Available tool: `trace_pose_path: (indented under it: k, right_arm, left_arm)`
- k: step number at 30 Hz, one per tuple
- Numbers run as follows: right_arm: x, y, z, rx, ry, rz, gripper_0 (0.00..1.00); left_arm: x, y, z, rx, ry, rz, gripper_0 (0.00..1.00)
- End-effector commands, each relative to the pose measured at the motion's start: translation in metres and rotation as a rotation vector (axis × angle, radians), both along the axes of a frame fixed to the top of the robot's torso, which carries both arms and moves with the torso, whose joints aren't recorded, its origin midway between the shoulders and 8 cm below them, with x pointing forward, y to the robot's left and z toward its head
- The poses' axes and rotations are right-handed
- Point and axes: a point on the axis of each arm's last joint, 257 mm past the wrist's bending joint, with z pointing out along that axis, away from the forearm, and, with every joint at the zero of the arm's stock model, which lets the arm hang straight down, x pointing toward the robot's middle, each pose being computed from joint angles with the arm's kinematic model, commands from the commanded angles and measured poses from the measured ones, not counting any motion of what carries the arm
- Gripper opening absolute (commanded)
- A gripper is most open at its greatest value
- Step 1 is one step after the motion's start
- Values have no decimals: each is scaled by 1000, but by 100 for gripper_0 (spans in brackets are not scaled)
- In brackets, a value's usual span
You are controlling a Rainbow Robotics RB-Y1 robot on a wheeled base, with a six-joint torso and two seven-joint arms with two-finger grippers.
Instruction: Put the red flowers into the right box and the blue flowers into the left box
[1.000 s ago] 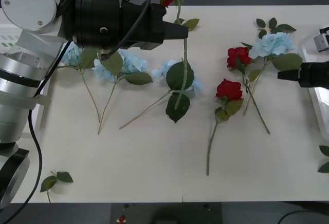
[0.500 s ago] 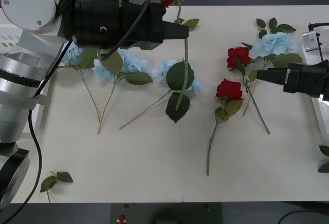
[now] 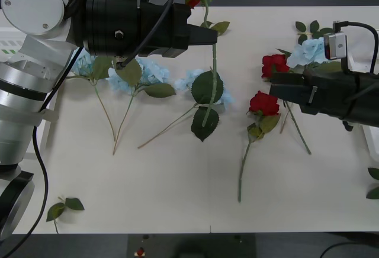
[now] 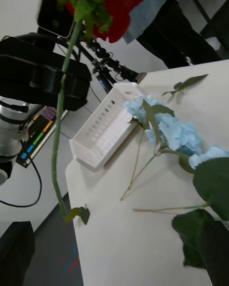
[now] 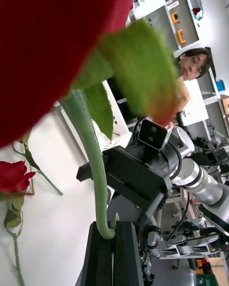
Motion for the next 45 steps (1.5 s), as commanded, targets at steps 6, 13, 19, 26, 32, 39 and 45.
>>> trace_pose_path:
  k: [6,13,19,26,32,39,45]
  right_arm:
    - [-19,51,26,146,-47,88,100]
    - [-33,85,17,202,-29,137,100]
    - [-37,109,7,202,-56,144,100]
    - [-33,129,4,233,-61,131,100]
    - [-31,142,7,257,-65,117,100]
    - [-28,153,11,275,-68,105,100]
    - [-25,158,17,295,-63,95,84]
  left_arm:
    - [-1,-4,22,-13,-71,-13,0]
    - [-1,-4,22,-13,-71,-13,0]
    - [-1,-4,22,-13,-71,-13,0]
    - [-1,-4,22,-13,-71,-13,0]
    - [-1,-4,22,-13,-71,-13,0]
    - [-1,-4,22,-13,-71,-13,0]
    - [-1,-4,22,-13,-71,-13,0]
